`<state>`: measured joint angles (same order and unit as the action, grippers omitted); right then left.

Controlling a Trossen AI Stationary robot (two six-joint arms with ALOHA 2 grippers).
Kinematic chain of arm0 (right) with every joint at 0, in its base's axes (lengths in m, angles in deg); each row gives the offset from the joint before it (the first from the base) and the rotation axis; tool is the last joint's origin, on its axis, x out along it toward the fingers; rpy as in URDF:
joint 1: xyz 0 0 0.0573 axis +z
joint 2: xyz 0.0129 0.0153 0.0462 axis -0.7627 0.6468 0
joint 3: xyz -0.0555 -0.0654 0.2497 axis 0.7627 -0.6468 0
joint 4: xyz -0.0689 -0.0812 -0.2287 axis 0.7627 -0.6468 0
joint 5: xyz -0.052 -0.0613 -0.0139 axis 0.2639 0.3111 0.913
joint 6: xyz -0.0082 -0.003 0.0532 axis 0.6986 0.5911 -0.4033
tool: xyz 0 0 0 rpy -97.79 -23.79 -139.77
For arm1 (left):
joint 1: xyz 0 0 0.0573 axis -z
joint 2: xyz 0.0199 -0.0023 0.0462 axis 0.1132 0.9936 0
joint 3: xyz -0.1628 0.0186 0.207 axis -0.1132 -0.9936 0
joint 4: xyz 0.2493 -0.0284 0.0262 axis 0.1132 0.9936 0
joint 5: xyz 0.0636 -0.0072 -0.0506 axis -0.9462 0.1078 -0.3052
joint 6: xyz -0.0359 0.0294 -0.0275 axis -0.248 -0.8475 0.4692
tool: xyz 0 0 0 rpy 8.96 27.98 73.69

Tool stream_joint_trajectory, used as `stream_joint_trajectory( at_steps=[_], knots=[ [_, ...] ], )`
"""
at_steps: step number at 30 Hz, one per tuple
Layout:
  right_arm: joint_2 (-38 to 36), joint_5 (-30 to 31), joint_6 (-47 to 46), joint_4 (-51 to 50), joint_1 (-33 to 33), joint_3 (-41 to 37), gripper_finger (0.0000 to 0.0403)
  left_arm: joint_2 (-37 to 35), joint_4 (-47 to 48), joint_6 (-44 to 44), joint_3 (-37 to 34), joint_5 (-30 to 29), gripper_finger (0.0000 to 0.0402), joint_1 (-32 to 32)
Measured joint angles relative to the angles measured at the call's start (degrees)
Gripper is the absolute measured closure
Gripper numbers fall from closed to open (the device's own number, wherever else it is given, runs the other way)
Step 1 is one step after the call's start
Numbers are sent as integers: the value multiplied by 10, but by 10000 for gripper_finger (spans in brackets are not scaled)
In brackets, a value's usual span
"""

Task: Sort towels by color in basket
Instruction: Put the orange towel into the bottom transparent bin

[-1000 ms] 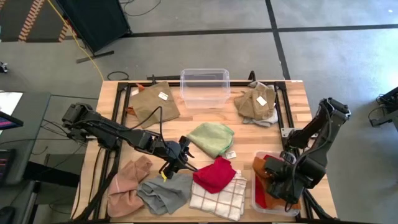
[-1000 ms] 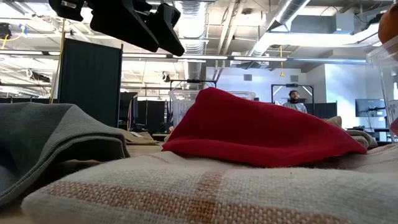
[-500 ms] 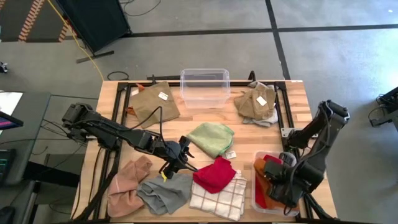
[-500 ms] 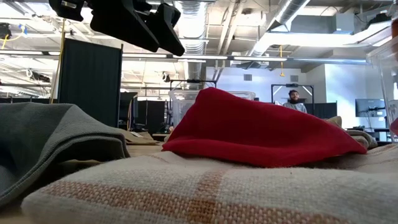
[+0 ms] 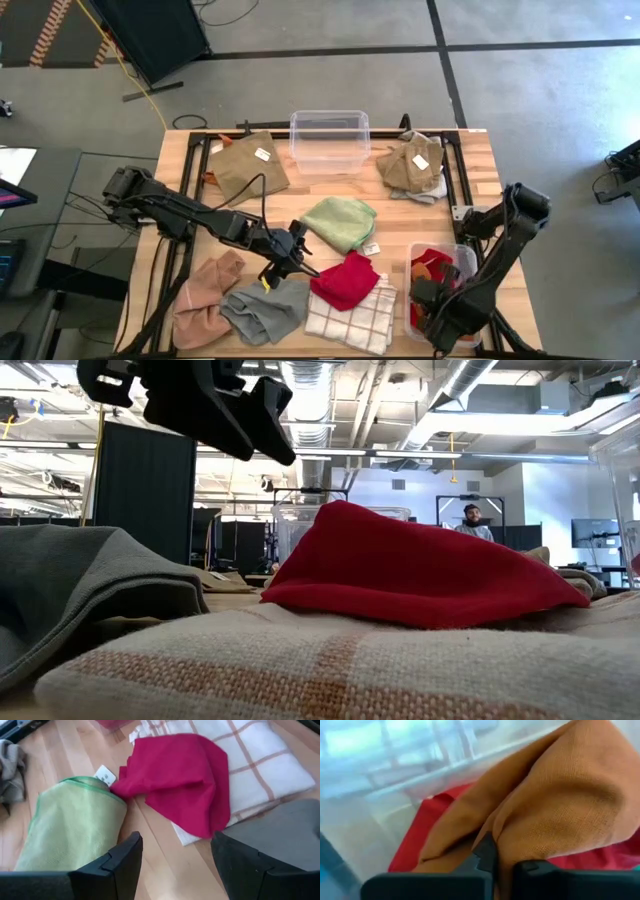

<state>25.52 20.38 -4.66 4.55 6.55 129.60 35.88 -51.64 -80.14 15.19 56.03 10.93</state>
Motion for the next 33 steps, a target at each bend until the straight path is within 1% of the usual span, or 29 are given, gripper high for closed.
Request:
stream_joint_trajectory(
  at_steps=[4,8,10,16,20,25,29,33],
  knots=[
    [17,-7,0,8,4,0,365,8,-1,4,0,11,177,0],
    [13,-11,0,7,3,0,350,7,-2,7,0,14,177,0],
    [0,-12,-1,0,-2,0,340,8,-2,6,0,20,177,0],
    [-62,-2,-5,-33,-10,0,315,8,-8,14,0,67,177,0],
    [-107,6,-5,-42,-16,0,287,8,-24,23,0,94,177,1],
    [-146,8,-10,-39,-17,0,236,8,-37,22,0,98,177,10],
    [-161,8,-12,-37,-17,0,198,8,-38,21,0,98,177,13],
    [-169,8,-12,-37,-21,0,181,8,-40,25,0,98,177,13]
  ],
)
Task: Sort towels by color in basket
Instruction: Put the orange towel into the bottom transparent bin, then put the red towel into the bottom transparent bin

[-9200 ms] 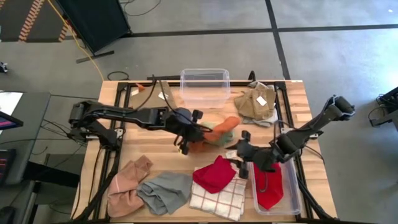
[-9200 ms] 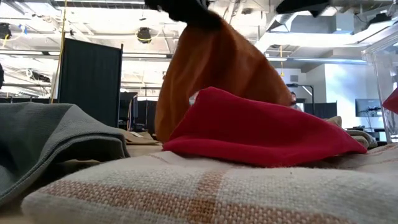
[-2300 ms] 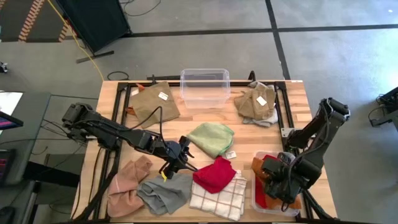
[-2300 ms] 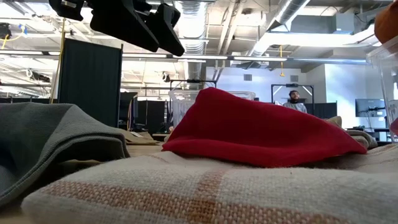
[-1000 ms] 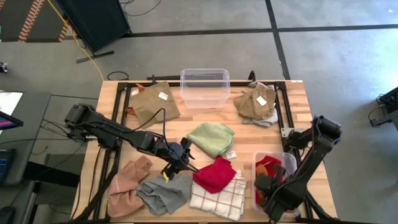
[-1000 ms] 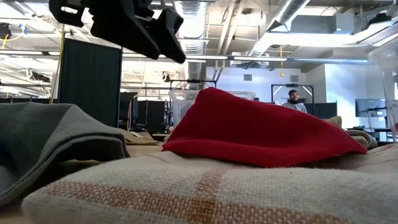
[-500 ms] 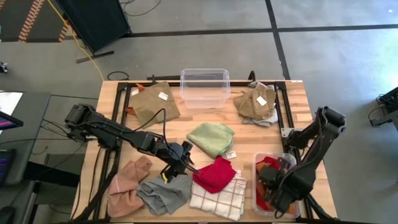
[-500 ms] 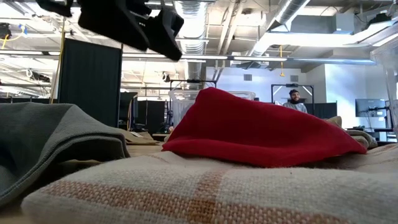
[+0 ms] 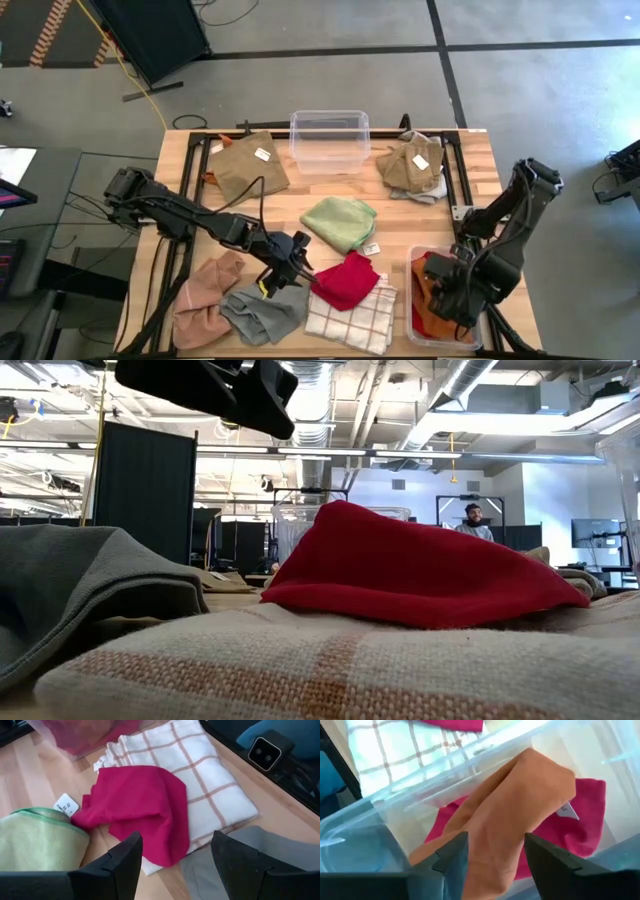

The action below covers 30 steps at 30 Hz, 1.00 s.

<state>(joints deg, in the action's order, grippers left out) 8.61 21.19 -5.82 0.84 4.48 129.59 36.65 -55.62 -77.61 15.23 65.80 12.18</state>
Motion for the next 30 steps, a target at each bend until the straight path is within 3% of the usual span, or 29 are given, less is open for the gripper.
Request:
stream_joint_trajectory(
  at_steps=[7,16,30],
  knots=[
    [-14,6,2,20,1,0,196,11,-29,4,-1,2,177,15],
    [-40,57,18,49,5,0,215,89,-111,16,-1,-3,177,30],
    [-68,134,68,53,-5,0,216,191,-241,40,2,-95,177,30]
  ],
)
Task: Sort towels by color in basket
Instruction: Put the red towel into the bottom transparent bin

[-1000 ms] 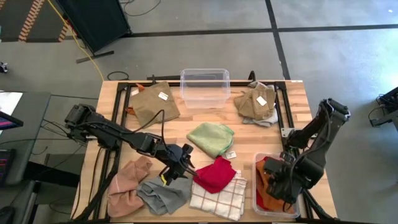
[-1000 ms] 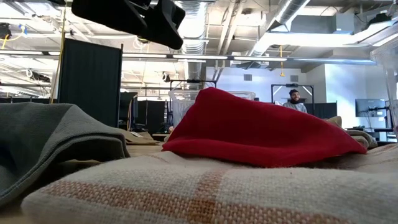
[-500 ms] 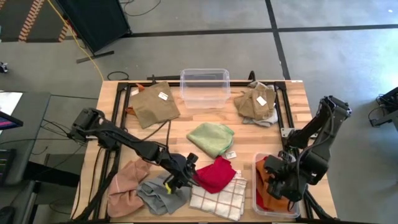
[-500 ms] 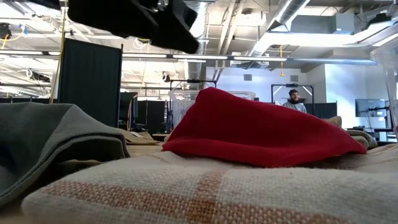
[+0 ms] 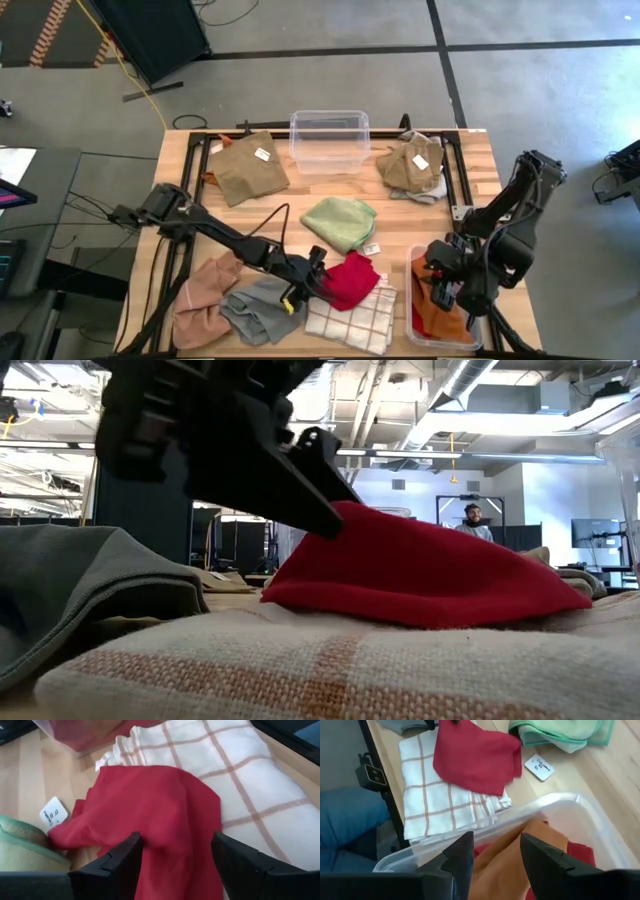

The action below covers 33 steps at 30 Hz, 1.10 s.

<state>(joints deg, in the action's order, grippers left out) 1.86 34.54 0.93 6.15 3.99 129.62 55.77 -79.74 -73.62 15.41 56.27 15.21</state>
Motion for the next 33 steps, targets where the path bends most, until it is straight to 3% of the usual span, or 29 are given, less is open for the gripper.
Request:
stream_joint_trajectory(
  at_steps=[7,33],
  knots=[
    [2,1,25,6,-18,0,216,15,-41,0,0,0,177,-3],
    [5,11,68,30,-41,0,216,15,-16,17,0,5,178,-9]
  ],
)
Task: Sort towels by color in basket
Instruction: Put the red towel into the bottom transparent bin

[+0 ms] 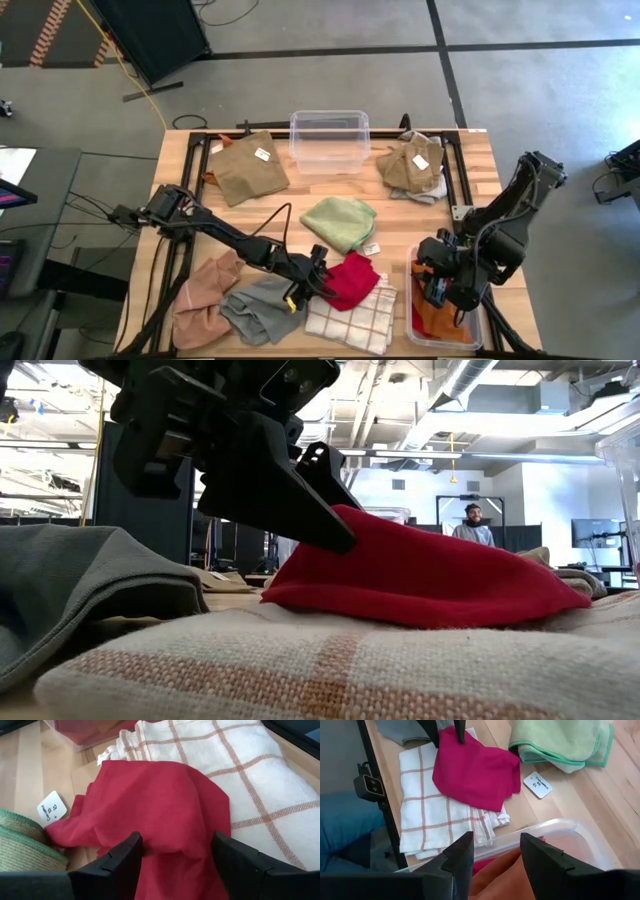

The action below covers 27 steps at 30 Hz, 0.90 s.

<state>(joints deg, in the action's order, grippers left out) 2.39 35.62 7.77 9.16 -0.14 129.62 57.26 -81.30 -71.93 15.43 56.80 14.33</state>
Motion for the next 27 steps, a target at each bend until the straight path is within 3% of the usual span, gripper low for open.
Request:
stream_joint_trajectory(
  at_steps=[22,27],
  knots=[
    [0,6,3,6,-2,0,216,0,12,-22,0,2,178,0],
    [0,17,5,6,-2,0,216,31,-9,-27,0,7,178,0]
  ],
)
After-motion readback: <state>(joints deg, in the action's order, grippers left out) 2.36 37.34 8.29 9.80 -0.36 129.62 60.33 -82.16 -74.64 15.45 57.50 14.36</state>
